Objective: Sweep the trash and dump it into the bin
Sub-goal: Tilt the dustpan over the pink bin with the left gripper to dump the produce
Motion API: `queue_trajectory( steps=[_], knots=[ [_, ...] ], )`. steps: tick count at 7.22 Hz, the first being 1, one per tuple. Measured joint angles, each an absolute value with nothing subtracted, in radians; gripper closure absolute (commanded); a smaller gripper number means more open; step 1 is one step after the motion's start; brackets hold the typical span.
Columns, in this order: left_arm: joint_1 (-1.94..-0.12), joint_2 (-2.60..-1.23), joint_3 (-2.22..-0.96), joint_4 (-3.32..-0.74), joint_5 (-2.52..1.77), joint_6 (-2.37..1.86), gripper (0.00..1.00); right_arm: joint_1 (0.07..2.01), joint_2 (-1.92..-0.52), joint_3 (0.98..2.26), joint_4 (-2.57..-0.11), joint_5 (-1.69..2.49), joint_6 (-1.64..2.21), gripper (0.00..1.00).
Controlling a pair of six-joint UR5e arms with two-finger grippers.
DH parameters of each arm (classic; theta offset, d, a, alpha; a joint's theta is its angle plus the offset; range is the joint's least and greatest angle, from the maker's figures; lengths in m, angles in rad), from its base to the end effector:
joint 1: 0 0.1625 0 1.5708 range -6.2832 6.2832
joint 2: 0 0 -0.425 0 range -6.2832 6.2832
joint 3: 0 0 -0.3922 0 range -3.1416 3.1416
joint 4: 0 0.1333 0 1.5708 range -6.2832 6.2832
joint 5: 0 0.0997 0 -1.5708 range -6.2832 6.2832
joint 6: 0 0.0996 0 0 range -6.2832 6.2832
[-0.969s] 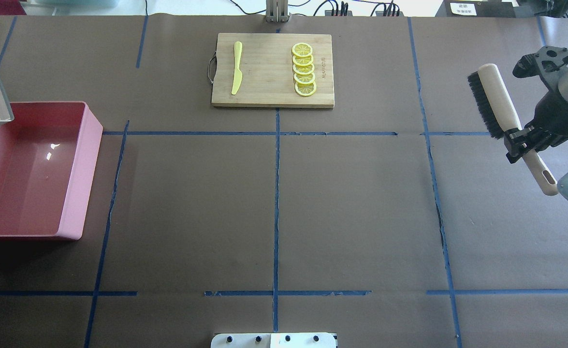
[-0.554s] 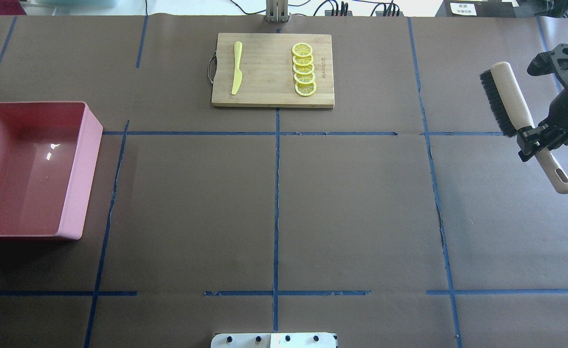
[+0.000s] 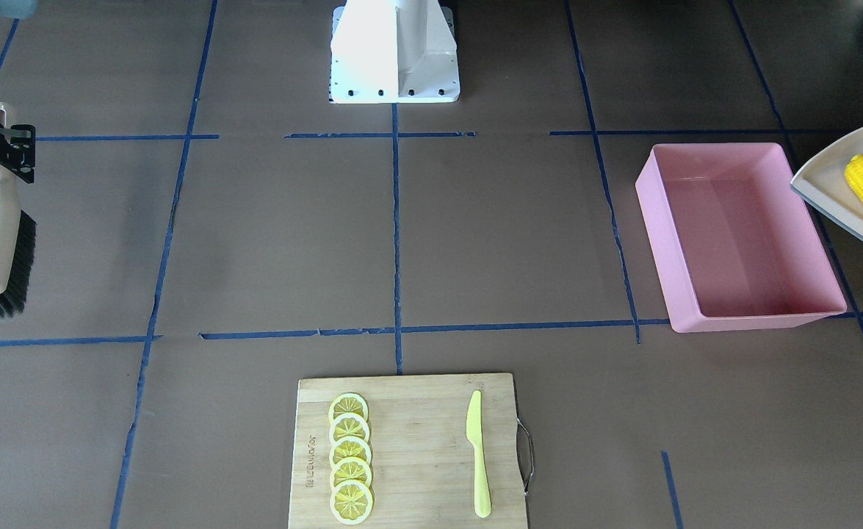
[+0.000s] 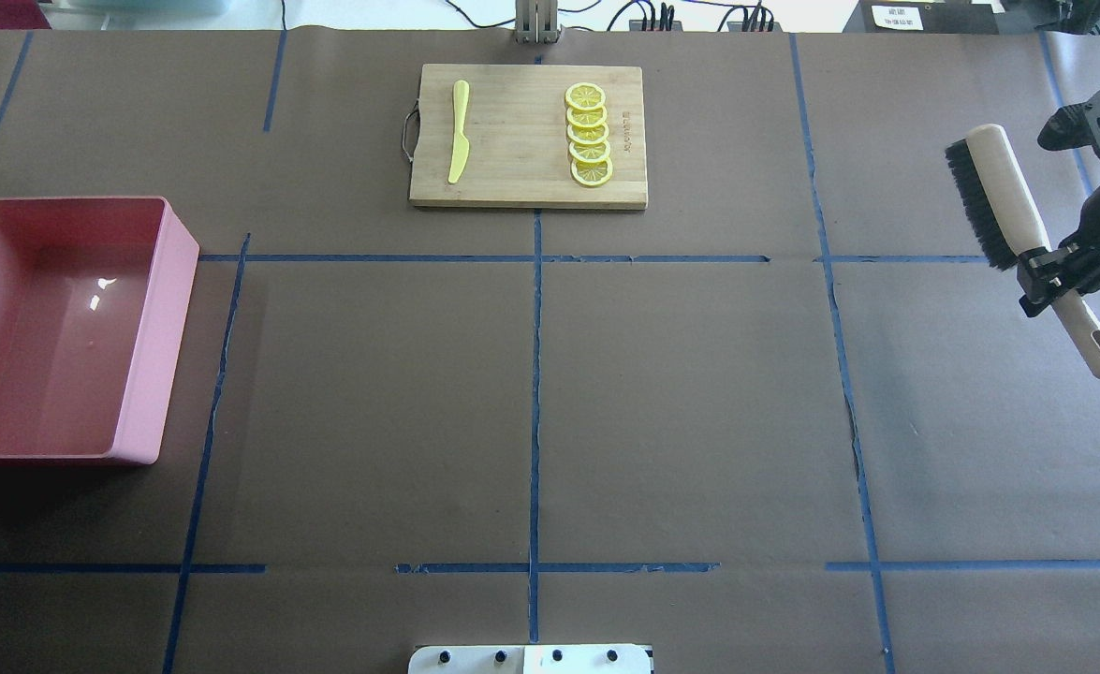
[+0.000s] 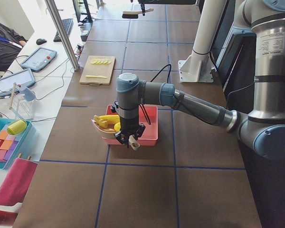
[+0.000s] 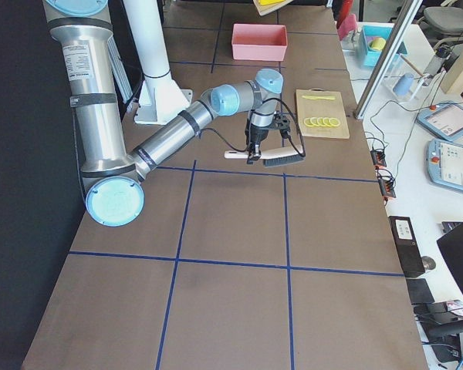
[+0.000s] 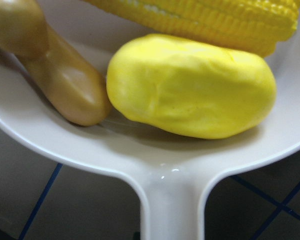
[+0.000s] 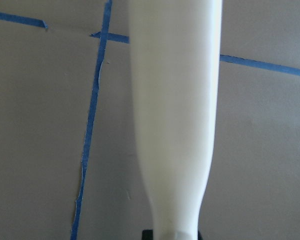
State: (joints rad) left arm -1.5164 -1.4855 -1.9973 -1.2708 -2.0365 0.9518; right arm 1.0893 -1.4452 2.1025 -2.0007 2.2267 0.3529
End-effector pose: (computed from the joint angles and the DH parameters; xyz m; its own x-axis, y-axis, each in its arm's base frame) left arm -0.0647 -0.4408 0.5395 0.4728 0.8515 -0.2268 -0.7574 0.5243 0.3893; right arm -0.1574 -0.4578 0.3989 0.7553 -0.1603 0.6355 0.2026 0.9792 0.0062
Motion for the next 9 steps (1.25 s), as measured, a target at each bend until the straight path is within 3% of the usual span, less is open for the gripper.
queue_trajectory(
  steps=[9],
  knots=[
    [-1.413, -1.455, -2.025, -1.276, -1.775, 1.049, 1.00, 1.094, -1.459, 2.099, -2.000, 2.231, 0.346, 1.00]
  ],
)
